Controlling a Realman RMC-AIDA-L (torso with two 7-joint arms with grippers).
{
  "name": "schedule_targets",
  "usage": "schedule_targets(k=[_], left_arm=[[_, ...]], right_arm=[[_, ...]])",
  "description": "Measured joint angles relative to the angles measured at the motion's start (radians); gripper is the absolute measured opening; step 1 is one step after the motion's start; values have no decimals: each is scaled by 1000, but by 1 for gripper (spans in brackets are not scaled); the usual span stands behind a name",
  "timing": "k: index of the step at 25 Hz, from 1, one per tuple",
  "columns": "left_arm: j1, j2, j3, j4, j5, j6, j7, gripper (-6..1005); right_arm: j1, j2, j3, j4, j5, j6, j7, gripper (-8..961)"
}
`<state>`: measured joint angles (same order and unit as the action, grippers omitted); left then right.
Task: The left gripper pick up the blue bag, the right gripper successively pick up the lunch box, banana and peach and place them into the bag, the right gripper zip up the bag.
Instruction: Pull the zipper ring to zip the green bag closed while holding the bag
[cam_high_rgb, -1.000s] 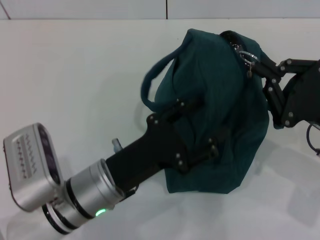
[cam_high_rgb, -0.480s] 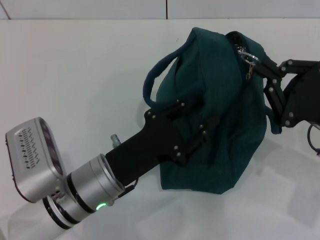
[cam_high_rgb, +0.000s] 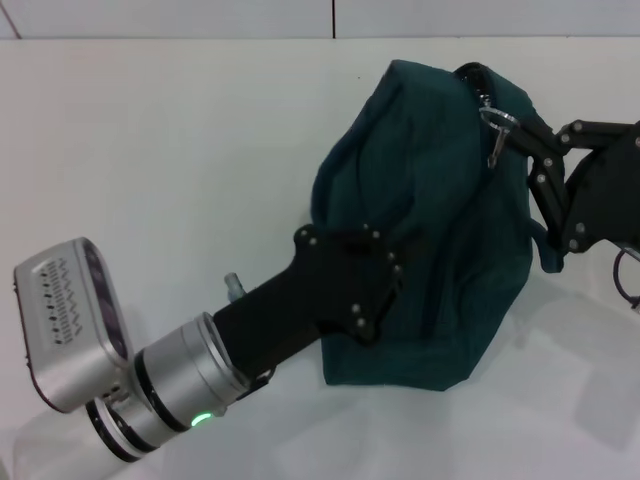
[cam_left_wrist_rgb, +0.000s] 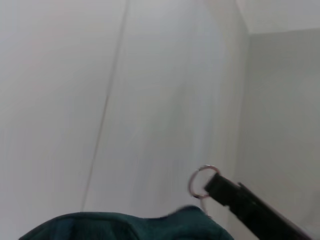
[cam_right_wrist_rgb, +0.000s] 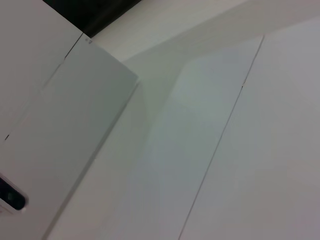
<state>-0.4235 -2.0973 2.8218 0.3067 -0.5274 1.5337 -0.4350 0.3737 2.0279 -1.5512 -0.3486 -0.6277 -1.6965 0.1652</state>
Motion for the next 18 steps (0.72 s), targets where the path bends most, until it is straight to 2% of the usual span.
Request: schedule_targets(k=[8,18], left_arm=[[-24,3,-5,-38,121,37,59,51],[-20,4,-3,-78,128,40,62,51]], right_arm=[[5,0,-1,34,57,3,4,12],[0,0,0,37,106,3,-1,12]])
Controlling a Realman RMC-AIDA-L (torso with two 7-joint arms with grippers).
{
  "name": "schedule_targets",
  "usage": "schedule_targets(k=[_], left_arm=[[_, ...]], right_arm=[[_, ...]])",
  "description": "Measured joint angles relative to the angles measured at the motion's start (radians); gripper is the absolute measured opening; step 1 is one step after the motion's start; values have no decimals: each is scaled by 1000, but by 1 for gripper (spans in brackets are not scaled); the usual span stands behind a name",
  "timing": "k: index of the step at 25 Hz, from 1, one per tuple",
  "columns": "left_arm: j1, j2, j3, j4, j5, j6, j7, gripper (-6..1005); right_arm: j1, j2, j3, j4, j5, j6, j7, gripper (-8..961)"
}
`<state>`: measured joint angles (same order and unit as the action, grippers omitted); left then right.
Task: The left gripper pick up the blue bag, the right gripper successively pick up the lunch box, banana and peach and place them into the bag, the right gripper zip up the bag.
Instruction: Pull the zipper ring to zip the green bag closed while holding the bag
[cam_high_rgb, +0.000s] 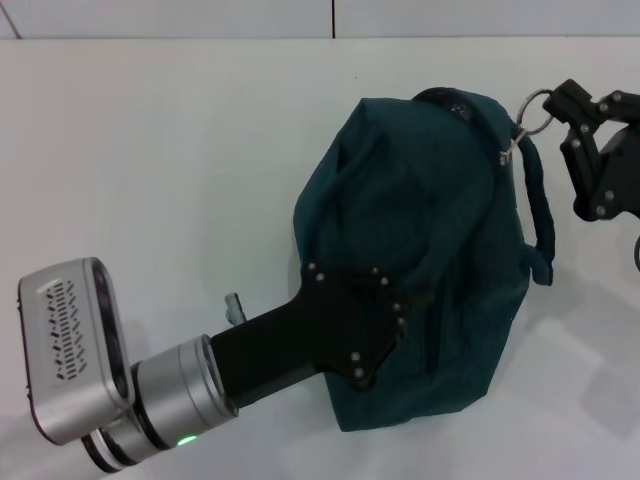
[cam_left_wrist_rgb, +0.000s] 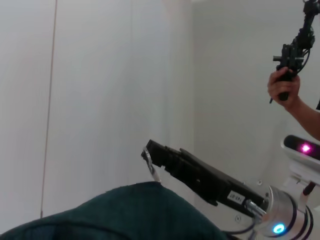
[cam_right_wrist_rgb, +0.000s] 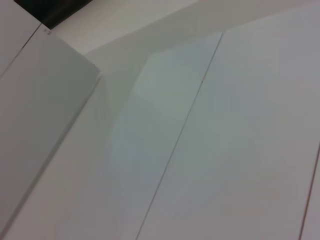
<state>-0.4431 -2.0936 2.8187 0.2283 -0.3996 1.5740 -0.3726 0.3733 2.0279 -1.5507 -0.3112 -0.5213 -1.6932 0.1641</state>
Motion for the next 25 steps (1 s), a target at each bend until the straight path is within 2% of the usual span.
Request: schedule_targets(k=[8,14,19,23,25], left_arm=[[-1,4,0,-90,-3,45,1,50],[19,6,-4,-131,-72,63,-4,50],[19,6,-4,-131,-77,65,0,50],[13,5,-4,-130,-78,64,3,49],[8,5,-4,-130,-79,63,3,47]], right_arm=[[2,0,1,0,98,22,-21,4],[-2,0,-9,8,151,26,-58,4],[29,-3,-23,13,145,87,76,9],[48,-32,-30,-16,76,94,270,14],[51,-57,-27,-47,20,91,374,17]])
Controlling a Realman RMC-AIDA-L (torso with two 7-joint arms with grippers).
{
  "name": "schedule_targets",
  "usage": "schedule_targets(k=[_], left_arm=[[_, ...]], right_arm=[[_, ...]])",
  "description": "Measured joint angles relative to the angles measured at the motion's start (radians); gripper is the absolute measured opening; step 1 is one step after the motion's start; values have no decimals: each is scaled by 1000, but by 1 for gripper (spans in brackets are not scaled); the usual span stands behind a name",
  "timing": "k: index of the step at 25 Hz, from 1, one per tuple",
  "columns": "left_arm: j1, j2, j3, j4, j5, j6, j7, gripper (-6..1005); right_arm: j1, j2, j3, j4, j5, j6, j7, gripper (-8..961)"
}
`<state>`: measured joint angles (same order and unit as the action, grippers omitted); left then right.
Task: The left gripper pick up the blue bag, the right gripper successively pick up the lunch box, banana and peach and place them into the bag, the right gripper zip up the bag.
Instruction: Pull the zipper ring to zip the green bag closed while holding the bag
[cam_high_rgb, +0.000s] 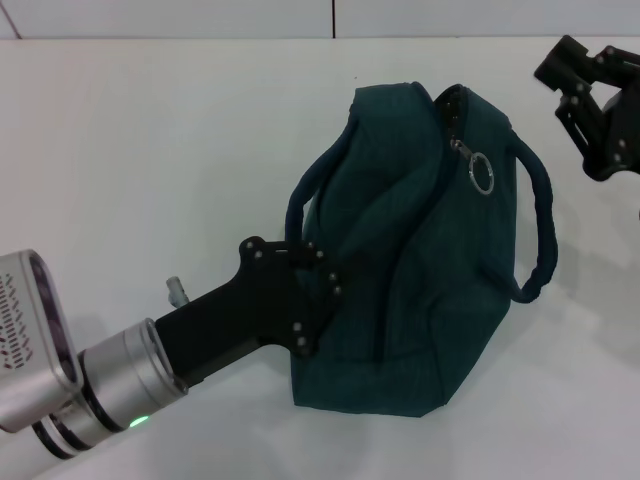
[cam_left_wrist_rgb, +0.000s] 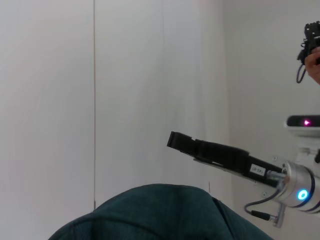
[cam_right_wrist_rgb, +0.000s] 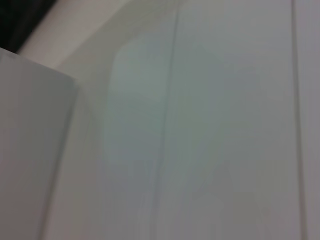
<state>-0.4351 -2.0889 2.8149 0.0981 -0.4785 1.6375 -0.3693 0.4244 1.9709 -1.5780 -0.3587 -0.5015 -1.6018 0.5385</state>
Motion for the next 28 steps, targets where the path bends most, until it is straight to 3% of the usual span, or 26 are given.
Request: schedule_targets(k=[7,10,13,19,28], left_arm=[[-28,0,0,0,0,-3,1,47],[-35,-1,0,0,0,-5,1,47],[-37,-2,0,0,0,-6,1,47],[-39,-2,0,0,0,-7,1,47],[-34,-2,0,0,3,-7,4,47]], right_arm=[[25,-107,2,-54,-201,9,285,126],[30,-127,3,-55,-237,11,327,244],[32,-134,3,-55,-249,34,344,389],[76,-137,4,-56,-337,110,446,586],[122,-129,4,-57,-478,95,496,581]])
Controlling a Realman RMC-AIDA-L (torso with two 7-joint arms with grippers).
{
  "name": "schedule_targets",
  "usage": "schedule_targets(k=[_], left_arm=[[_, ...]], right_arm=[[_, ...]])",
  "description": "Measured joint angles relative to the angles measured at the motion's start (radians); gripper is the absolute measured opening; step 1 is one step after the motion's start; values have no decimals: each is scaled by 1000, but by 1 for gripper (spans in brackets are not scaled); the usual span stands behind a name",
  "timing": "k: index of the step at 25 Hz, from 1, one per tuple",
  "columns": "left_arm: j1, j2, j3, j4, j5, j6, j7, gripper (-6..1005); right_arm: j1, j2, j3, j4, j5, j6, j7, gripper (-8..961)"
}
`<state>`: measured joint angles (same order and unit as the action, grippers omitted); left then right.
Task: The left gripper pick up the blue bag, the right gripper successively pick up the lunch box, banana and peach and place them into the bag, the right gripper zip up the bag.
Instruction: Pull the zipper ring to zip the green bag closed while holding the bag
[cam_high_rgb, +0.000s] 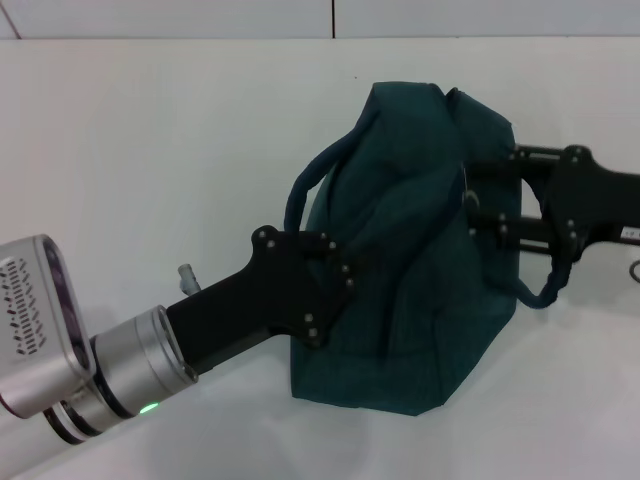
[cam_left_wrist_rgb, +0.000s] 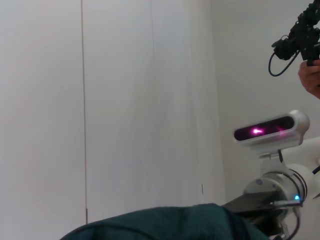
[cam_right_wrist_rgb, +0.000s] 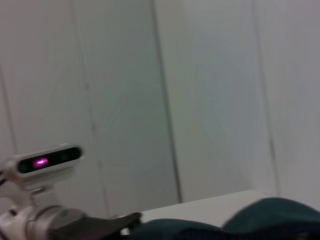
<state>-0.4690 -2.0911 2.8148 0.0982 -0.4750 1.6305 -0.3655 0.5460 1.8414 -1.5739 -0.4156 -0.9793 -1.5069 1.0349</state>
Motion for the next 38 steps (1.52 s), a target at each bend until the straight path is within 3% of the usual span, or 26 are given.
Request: schedule_targets(k=[10,25,38], left_arm=[[3,-1,0,0,-1,-3,1,46],[-4,-1,0,0,-4,-14,1,46],[-6,-1,0,0,-12,-17,23,46]], right_arm=[[11,0,0,-9,-75,-78,-4,575],[11,-6,9,-5,-99,-80,-7,319],[-42,16,116,-21,-103,-105,-201,88]])
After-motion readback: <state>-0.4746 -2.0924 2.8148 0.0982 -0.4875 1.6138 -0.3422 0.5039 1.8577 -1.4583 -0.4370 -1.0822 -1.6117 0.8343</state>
